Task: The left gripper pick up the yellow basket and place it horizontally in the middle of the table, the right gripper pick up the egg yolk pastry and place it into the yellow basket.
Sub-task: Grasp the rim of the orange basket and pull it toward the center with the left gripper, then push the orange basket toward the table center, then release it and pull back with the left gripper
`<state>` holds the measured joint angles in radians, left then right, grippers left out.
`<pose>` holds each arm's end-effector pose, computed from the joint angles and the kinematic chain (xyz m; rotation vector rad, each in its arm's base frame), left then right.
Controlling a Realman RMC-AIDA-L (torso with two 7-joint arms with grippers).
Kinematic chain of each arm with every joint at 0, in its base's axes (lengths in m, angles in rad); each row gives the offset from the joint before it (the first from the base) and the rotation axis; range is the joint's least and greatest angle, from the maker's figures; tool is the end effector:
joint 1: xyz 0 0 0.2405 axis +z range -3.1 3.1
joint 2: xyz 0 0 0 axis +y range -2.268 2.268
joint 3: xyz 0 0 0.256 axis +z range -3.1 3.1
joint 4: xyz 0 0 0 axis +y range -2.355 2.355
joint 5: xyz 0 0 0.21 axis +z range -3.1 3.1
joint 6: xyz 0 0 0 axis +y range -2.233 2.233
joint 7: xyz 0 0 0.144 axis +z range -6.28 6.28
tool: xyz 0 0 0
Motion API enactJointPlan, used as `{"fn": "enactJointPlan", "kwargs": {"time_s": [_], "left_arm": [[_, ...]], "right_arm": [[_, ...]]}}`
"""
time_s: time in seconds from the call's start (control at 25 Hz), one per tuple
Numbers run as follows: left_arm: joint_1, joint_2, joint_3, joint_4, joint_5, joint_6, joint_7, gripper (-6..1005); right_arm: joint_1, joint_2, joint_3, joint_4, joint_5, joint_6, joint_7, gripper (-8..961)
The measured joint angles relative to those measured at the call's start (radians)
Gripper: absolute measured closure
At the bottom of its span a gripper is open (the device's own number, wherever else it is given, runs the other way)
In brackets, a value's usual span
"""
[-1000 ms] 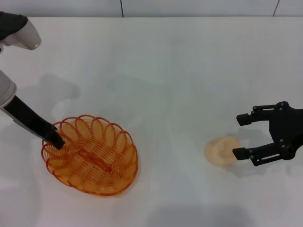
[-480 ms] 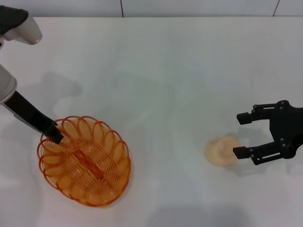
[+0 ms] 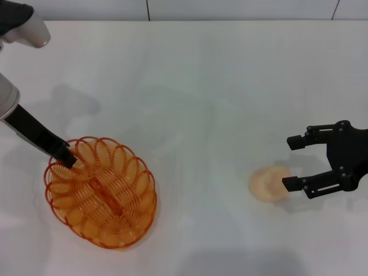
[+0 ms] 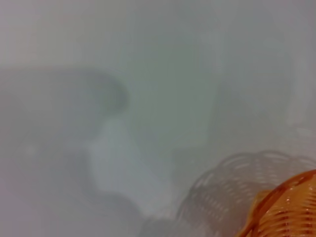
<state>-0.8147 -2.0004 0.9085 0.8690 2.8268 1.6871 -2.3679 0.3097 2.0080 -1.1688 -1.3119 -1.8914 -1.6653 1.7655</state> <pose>-0.2487 0.3722 0.0403 -2.5337 -1.3303 0.6562 0.2134 0.2964 0.0421 -2.9656 0.3933 0.3353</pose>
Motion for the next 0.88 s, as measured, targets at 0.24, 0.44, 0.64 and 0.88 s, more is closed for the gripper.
{"fn": "enactJointPlan", "kwargs": {"time_s": [0.24, 0.44, 0.64, 0.88], "left_arm": [[-0.004, 0.004, -0.055, 0.017, -0.005, 0.003, -0.01, 885], [-0.009, -0.001, -0.123, 0.034, -0.024, 0.005, -0.062, 891], [-0.002, 0.002, -0.135, 0.046, -0.106, -0.002, -0.119, 910], [0.0, 0.003, -0.202, 0.036, -0.134, -0.024, -0.158, 911]], "right_arm": [[0.0, 0.0, 0.0, 0.0, 0.0, 0.005, 0.0, 110], [0.002, 0.0, 0.002, 0.0, 0.0, 0.009, 0.0, 111], [0.004, 0.0, 0.01, 0.0, 0.0, 0.008, 0.001, 112], [0.011, 0.0, 0.011, 0.0, 0.0, 0.009, 0.001, 113]]}}
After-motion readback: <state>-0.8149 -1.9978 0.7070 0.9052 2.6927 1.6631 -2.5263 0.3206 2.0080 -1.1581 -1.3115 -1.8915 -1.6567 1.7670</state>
